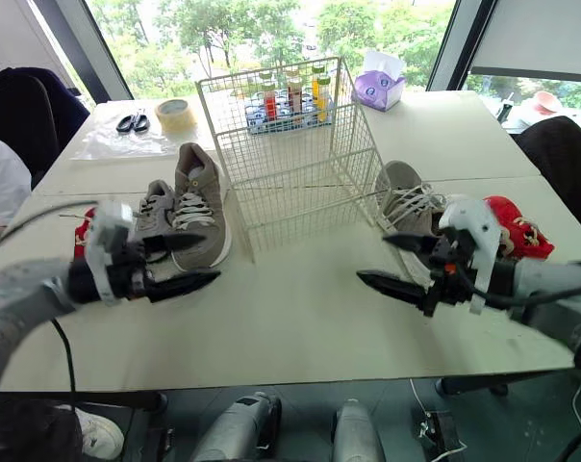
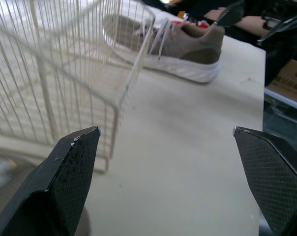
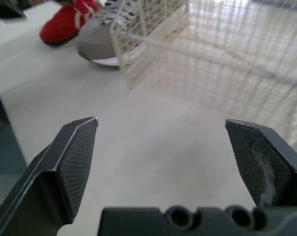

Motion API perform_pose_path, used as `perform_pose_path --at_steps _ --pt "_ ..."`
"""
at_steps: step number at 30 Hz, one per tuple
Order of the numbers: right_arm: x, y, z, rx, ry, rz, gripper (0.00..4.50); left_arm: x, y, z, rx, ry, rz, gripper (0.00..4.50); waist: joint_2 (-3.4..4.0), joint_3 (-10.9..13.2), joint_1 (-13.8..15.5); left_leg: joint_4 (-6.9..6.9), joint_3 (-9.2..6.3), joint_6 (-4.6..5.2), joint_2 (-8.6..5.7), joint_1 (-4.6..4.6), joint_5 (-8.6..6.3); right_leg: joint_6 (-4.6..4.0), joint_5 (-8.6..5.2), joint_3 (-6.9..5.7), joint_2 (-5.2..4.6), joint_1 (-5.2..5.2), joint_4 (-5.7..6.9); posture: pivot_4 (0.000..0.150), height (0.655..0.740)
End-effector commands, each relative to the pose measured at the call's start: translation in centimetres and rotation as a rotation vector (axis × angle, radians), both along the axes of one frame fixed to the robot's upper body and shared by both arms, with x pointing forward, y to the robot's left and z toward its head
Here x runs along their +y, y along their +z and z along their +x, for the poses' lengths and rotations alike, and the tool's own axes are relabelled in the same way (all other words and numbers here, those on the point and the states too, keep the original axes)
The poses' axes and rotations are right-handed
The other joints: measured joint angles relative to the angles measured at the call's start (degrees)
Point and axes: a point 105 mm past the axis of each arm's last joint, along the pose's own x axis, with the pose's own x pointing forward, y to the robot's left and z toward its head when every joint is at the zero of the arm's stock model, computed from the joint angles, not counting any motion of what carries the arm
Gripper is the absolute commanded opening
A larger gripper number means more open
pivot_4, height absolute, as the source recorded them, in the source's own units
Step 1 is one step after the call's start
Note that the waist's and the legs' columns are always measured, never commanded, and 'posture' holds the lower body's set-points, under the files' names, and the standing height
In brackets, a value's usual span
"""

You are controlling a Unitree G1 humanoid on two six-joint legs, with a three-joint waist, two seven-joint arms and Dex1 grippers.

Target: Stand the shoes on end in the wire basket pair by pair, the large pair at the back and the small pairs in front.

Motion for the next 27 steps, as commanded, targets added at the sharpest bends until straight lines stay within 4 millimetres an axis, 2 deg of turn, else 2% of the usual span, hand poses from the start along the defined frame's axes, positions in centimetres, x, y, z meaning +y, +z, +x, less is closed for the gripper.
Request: perform_pose_path --at_steps 1,6,18,23,27 --pt "-0.4 1.7 0.4 -0.049 0.018 -0.038 4.5 0.1 1.8 -0.2 -0.021 -0.059 -0.013 4.46 0.0 0.0 0.0 -0.01 0.0 0.01 0.0 0.0 -0.01 0.0 0.0 0.0 -0.01 0.0 0.0 0.15 0.74" --pt "-0.7 2.8 1.2 -0.093 0.047 -0.146 4.5 -0.2 3.2 0.0 -0.073 -0.113 0.029 4.46 0.0 0.1 -0.1 -0.03 0.07 0.02 0.0 -0.13 -0.03 0.01 0.01 0.05 -0.04 -0.18 0.04 0.15 0.74" --pt "0.0 3.9 3.3 -0.213 0.077 -0.22 4.5 -0.9 3.3 0.0 -0.073 -0.142 0.017 4.46 -0.01 0.1 -1.4 -0.3 0.13 -0.02 0.0 -0.16 0.0 0.21 0.12 0.16 -0.05 -0.38 0.05 0.15 0.74" --pt "0.3 3.9 5.5 -0.311 0.092 -0.322 4.5 -1.2 3.0 0.4 -0.083 -0.136 0.023 4.46 -0.01 0.1 -2.0 -0.45 0.21 -0.1 0.0 -0.15 0.06 0.25 0.14 0.26 -0.04 -0.54 0.12 0.15 0.74" --pt "1.7 3.0 7.8 -0.358 0.19 -0.426 4.5 -1.6 2.0 1.2 -0.107 -0.133 0.072 4.46 -0.01 0.1 -2.8 -0.57 0.23 -0.18 0.0 -0.12 0.11 0.25 0.15 0.27 -0.01 -0.57 0.14 0.15 0.74"
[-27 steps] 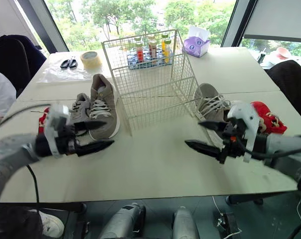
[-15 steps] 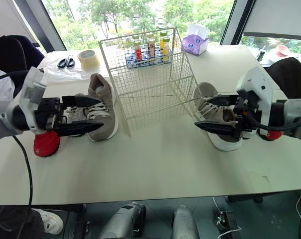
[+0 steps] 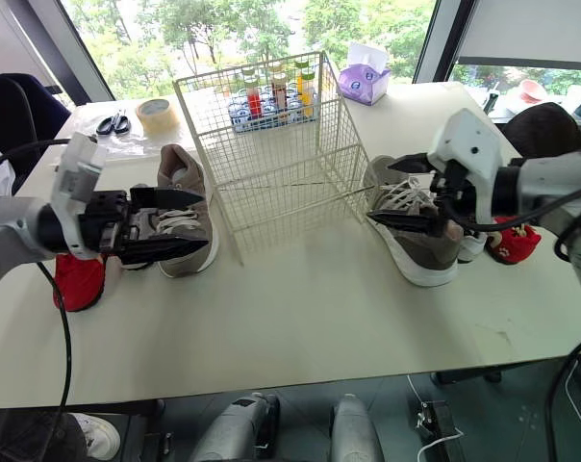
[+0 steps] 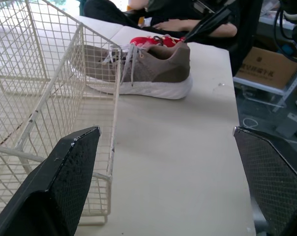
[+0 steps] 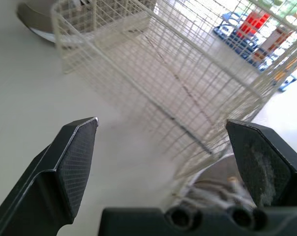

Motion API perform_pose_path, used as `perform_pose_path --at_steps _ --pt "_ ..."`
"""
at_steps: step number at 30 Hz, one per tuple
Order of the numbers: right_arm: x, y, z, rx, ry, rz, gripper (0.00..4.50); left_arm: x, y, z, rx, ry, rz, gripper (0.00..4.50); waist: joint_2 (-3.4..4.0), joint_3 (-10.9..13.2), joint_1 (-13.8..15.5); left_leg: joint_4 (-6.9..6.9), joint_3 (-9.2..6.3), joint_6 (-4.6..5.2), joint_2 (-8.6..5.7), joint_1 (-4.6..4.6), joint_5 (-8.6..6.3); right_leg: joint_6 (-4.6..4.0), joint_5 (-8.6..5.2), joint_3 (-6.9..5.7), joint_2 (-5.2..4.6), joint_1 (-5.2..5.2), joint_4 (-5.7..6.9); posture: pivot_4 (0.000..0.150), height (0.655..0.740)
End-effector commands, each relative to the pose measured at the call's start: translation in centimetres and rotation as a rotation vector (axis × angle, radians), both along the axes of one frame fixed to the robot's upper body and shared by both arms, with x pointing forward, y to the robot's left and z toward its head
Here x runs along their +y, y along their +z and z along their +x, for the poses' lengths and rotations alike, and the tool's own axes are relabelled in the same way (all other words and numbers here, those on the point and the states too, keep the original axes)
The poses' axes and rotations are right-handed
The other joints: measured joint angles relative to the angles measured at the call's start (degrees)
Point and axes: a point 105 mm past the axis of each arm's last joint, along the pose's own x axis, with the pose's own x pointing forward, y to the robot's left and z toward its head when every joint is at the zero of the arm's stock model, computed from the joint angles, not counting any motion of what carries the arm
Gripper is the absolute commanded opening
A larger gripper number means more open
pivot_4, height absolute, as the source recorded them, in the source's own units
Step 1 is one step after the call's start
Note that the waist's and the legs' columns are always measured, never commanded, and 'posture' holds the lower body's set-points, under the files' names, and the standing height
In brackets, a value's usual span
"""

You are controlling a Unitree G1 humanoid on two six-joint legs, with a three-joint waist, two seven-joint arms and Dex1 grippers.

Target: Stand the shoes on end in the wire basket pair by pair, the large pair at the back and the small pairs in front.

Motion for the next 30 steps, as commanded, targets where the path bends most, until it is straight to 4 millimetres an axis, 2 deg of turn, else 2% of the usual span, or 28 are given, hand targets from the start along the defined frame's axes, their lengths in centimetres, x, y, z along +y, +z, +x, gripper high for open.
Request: perform_pose_path --at_steps 1,6,10,14,17,19,24,25,27,30 --pt "1.2 -0.4 1.5 -0.049 0.09 -0.111 4.5 -0.3 -0.1 0.6 -0.074 0.002 0.047 4.46 0.0 0.0 -0.2 -0.01 0.0 -0.01 0.0 0.0 0.01 0.0 0.0 0.0 0.01 -0.01 0.0 0.15 0.74" --pt "2.7 -1.7 4.9 -0.05 0.155 -0.208 4.5 -1.2 0.0 1.5 -0.137 0.032 0.039 4.46 -0.01 0.0 -0.4 -0.07 0.02 -0.41 -0.02 -0.02 0.25 0.01 0.01 0.02 0.03 -0.1 0.04 0.15 0.74" --pt "3.4 -2.5 6.7 -0.035 0.172 -0.248 4.5 -1.5 0.1 1.5 -0.163 0.057 0.029 4.46 -0.03 0.0 -0.4 -0.1 0.01 -0.47 -0.02 -0.05 0.29 0.01 0.01 0.05 0.05 -0.19 0.08 0.15 0.74" --pt "3.3 -4.2 8.2 0.009 0.161 -0.357 4.5 -1.8 0.3 1.3 -0.186 0.07 0.026 4.46 -0.03 0.0 -0.4 -0.09 -0.01 -0.52 -0.02 -0.04 0.32 0.0 0.01 0.05 0.06 -0.21 0.12 0.15 0.74" --pt "3.3 -4.7 8.6 0.028 0.168 -0.4 3.64 -1.6 0.7 1.2 -0.206 0.085 0.03 4.5 -0.03 0.0 -0.3 -0.08 -0.02 -0.54 -0.03 -0.04 0.33 0.0 0.01 0.04 0.06 -0.21 0.14 0.15 0.74" --pt "3.7 -4.8 8.4 0.052 0.195 -0.394 2.8 -1.4 1.0 1.2 -0.218 0.095 0.032 4.5 -0.03 0.0 -0.4 -0.08 -0.02 -0.55 -0.04 -0.04 0.34 0.0 0.01 0.05 0.07 -0.22 0.15 0.15 0.74" --pt "5.3 -4.2 7.6 0.063 0.26 -0.362 0.36 -1.1 2.2 1.3 -0.251 0.102 0.014 4.5 -0.03 0.0 -0.5 -0.09 -0.06 -0.61 -0.03 -0.03 0.37 0.0 0.01 0.05 0.11 -0.26 0.24 0.15 0.74" --pt "5.9 -3.7 7.3 0.054 0.278 -0.349 0.02 -1.2 2.3 1.3 -0.255 0.1 0.01 4.5 -0.03 0.0 -0.5 -0.08 -0.07 -0.61 -0.02 -0.03 0.37 0.0 0.01 0.04 0.14 -0.26 0.24 0.15 0.74" --pt "6.7 -3.1 6.8 0.045 0.302 -0.326 0.02 -1.3 2.6 1.3 -0.264 0.094 0.002 4.5 -0.02 0.0 -0.5 -0.07 -0.07 -0.64 -0.03 -0.03 0.39 -0.01 0.02 0.07 0.13 -0.29 0.32 0.15 0.74" --pt "8.0 -2.5 5.0 0.052 0.373 -0.311 0.02 -1.6 3.0 1.5 -0.274 0.084 -0.01 4.5 -0.02 0.0 -0.5 -0.07 -0.08 -0.65 -0.03 -0.04 0.39 -0.01 0.02 0.07 0.13 -0.31 0.33 0.15 0.74"
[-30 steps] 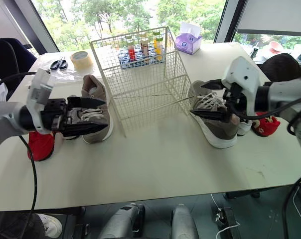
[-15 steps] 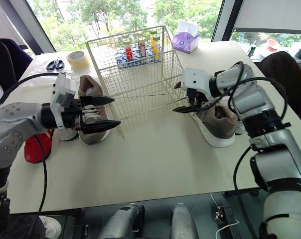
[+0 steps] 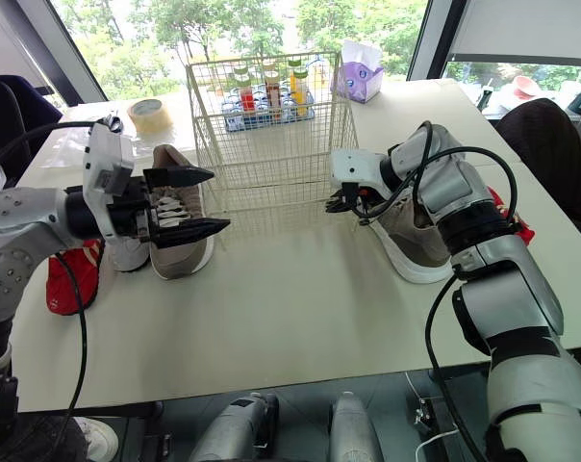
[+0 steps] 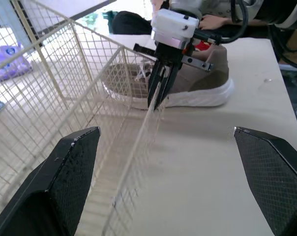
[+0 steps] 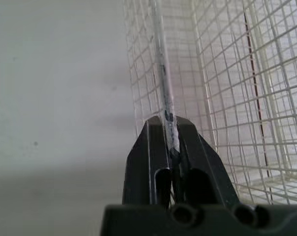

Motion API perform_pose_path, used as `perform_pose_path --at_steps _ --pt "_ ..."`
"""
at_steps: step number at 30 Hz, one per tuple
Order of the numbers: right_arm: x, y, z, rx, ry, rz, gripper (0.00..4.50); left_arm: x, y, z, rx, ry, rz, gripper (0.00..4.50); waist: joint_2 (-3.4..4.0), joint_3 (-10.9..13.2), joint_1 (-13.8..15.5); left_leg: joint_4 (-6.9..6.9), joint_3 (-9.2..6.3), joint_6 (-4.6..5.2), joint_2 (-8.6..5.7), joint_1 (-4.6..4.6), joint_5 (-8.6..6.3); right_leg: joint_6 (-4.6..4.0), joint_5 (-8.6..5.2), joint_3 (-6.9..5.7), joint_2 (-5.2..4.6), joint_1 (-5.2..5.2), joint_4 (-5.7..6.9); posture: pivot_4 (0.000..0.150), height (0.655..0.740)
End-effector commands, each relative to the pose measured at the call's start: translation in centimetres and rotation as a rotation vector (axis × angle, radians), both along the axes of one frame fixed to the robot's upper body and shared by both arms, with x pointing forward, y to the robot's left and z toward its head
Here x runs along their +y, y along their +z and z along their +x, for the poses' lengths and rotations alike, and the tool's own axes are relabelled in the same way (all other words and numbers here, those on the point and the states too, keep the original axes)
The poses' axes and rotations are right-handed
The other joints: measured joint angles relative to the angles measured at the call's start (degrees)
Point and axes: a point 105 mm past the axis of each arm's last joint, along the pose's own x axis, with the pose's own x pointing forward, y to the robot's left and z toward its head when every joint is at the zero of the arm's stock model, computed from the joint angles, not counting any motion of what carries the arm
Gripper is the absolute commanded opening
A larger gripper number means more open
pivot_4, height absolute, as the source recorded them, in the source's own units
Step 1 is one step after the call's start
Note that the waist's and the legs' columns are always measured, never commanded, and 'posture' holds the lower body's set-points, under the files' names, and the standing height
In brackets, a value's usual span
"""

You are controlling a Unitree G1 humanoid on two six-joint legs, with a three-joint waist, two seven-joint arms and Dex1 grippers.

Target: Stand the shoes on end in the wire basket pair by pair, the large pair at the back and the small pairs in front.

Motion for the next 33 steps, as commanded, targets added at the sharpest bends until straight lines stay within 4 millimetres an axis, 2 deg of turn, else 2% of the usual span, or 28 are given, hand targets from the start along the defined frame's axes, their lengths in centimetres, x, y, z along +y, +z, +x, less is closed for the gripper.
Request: perform_pose_path --at_steps 1,5,9,16,20,32,33 --pt "2.4 3.1 -2.6 -0.05 0.132 0.071 0.02 -0.1 1.4 -0.1 -0.057 -0.011 -0.021 4.5 0.0 0.0 0.0 0.0 0.0 0.0 0.0 0.0 0.0 0.0 0.0 0.0 0.0 -0.02 0.01 0.15 0.74" --pt "3.1 1.9 -5.2 0.005 0.176 0.054 0.02 -0.2 1.5 0.2 -0.061 -0.018 -0.021 4.5 0.0 0.0 -0.1 0.0 0.02 0.0 0.01 -0.01 0.0 0.0 0.0 0.0 0.0 -0.06 0.05 0.15 0.74" --pt "3.3 1.1 -6.3 0.039 0.153 0.055 0.02 -0.4 1.6 0.3 -0.064 -0.028 -0.022 4.5 -0.01 0.0 -0.1 0.07 0.06 0.0 0.02 0.0 0.0 0.0 0.0 0.02 0.0 -0.07 0.14 0.15 0.74" --pt "3.4 -0.3 -6.5 0.03 0.045 0.057 0.02 -0.6 1.5 0.4 -0.067 -0.034 -0.022 4.5 -0.01 0.0 -0.1 0.12 0.06 -0.02 0.01 0.02 0.02 -0.01 -0.01 0.03 -0.01 -0.1 0.34 0.15 0.74" --pt "3.0 -0.6 -5.8 -0.001 -0.04 0.058 0.02 -0.8 1.4 0.3 -0.066 -0.038 -0.02 4.5 -0.02 0.0 -0.1 0.17 0.06 -0.05 0.01 0.03 0.04 -0.02 -0.01 0.04 -0.01 -0.14 0.52 0.15 0.74" --pt "2.5 -1.7 -6.6 0.012 -0.105 0.064 0.02 -1.1 1.2 0.2 -0.068 -0.044 -0.018 4.5 -0.03 0.0 0.3 0.39 0.02 -0.04 -0.01 0.03 0.04 -0.04 -0.02 0.03 -0.02 -0.06 0.66 0.15 0.74" --pt "2.5 -1.6 -6.6 0.011 -0.109 0.071 0.32 -1.1 1.2 0.3 -0.067 -0.046 -0.018 4.5 -0.03 0.0 0.3 0.39 0.02 -0.04 -0.01 0.03 0.04 -0.04 -0.02 0.03 -0.02 -0.06 0.66 0.15 0.74"
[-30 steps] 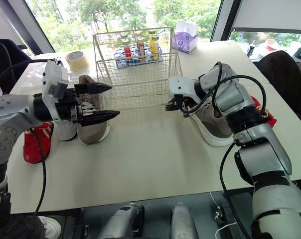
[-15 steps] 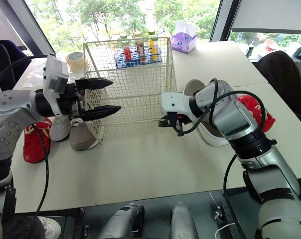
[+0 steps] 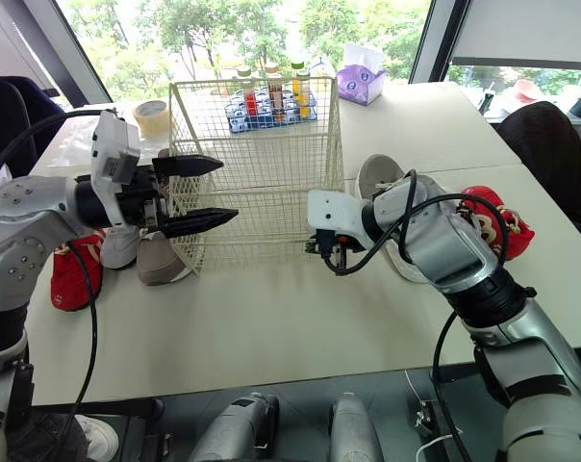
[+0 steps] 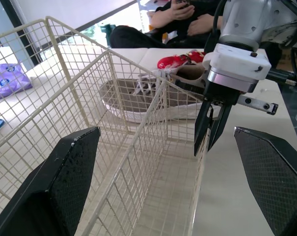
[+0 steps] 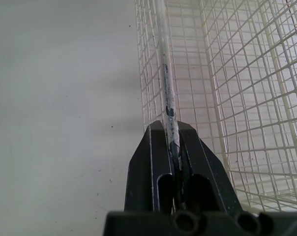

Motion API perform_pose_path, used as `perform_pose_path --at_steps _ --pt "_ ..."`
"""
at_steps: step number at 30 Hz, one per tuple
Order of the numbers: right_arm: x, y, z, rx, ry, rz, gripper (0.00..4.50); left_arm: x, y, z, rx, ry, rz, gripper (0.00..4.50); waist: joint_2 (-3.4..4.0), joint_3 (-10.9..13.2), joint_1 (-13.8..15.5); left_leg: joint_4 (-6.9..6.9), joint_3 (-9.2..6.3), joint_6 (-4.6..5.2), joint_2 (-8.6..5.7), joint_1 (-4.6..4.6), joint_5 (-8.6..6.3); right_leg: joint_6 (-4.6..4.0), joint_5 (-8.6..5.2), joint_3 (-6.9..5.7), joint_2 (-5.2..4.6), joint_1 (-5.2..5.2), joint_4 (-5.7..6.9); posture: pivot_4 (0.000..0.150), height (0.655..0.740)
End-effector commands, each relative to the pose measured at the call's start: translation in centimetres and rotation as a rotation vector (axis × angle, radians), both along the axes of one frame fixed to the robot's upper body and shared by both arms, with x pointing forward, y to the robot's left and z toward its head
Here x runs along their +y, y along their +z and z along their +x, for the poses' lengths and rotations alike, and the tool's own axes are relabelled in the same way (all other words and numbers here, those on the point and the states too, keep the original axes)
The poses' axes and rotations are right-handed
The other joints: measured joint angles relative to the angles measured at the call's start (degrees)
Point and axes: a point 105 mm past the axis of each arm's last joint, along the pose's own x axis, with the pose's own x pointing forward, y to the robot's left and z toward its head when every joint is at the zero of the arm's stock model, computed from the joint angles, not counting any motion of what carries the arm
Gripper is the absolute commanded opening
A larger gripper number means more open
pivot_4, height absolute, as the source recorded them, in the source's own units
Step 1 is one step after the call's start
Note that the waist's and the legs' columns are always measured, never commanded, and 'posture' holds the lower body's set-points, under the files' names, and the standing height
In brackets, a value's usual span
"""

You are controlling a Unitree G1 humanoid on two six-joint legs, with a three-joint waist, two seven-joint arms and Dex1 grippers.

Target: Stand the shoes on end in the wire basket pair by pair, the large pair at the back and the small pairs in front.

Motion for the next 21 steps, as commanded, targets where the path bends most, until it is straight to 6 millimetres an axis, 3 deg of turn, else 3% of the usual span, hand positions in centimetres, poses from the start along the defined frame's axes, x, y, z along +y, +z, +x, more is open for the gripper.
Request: perform_pose_path --at_steps 1,4,6,9,13,15,18,21 --pt "-0.2 1.1 0.0 -0.043 -0.023 0.029 0.67 -0.3 0.8 -0.4 -0.05 -0.015 0.001 4.5 0.0 0.0 0.0 0.0 0.0 0.0 0.0 0.0 0.0 0.0 0.0 0.0 0.0 0.0 0.0 0.15 0.74" --pt "0.0 2.3 -0.2 -0.054 -0.018 0.074 1.81 -0.3 0.8 -0.5 -0.043 -0.022 -0.004 4.5 0.0 0.0 0.0 0.01 0.0 0.0 0.0 0.0 0.0 0.0 0.0 0.0 0.0 0.0 0.0 0.15 0.74" --pt "-0.2 3.4 -0.2 -0.087 -0.021 0.101 2.92 -0.3 0.6 -0.4 -0.036 -0.023 -0.005 4.5 0.0 0.0 0.0 0.01 0.0 0.0 0.0 0.0 0.0 0.0 0.0 0.0 0.0 0.0 0.01 0.15 0.74" --pt "-0.6 7.5 -0.6 -0.181 -0.043 0.25 4.35 -0.5 0.4 -0.5 -0.026 -0.033 -0.006 4.5 0.0 0.0 0.0 0.01 0.0 0.0 0.0 0.0 0.0 0.0 0.0 0.0 -0.01 0.01 0.01 0.15 0.74" --pt "-3.0 12.4 -1.6 -0.264 -0.156 0.492 4.44 -0.5 0.4 -0.6 -0.022 -0.039 -0.006 4.5 -0.01 0.0 0.1 0.01 -0.02 0.02 -0.01 0.0 -0.01 0.0 0.0 0.0 -0.02 0.01 0.01 0.15 0.74" --pt "-6.1 13.1 -1.3 -0.319 -0.317 0.552 4.44 -0.6 0.2 -0.7 -0.017 -0.045 -0.003 4.5 -0.09 -0.1 0.2 0.01 -0.05 0.02 -0.01 0.0 -0.01 0.0 0.0 -0.03 -0.02 0.04 -0.01 0.15 0.74" --pt "-10.8 11.3 -0.7 -0.339 -0.588 0.552 4.44 -0.7 0.0 -0.6 -0.008 -0.057 -0.002 4.5 -0.23 -0.1 0.6 0.05 -0.06 0.22 -0.02 0.01 -0.13 0.0 0.0 -0.05 -0.05 0.11 -0.03 0.15 0.74" --pt "-13.5 8.2 -0.7 -0.307 -0.786 0.529 4.44 -0.9 -0.2 -0.5 0.003 -0.073 0.001 4.5 -0.2 -0.1 1.0 0.16 -0.02 0.31 -0.04 0.01 -0.18 0.0 0.0 -0.03 -0.07 0.12 0.02 0.15 0.74"
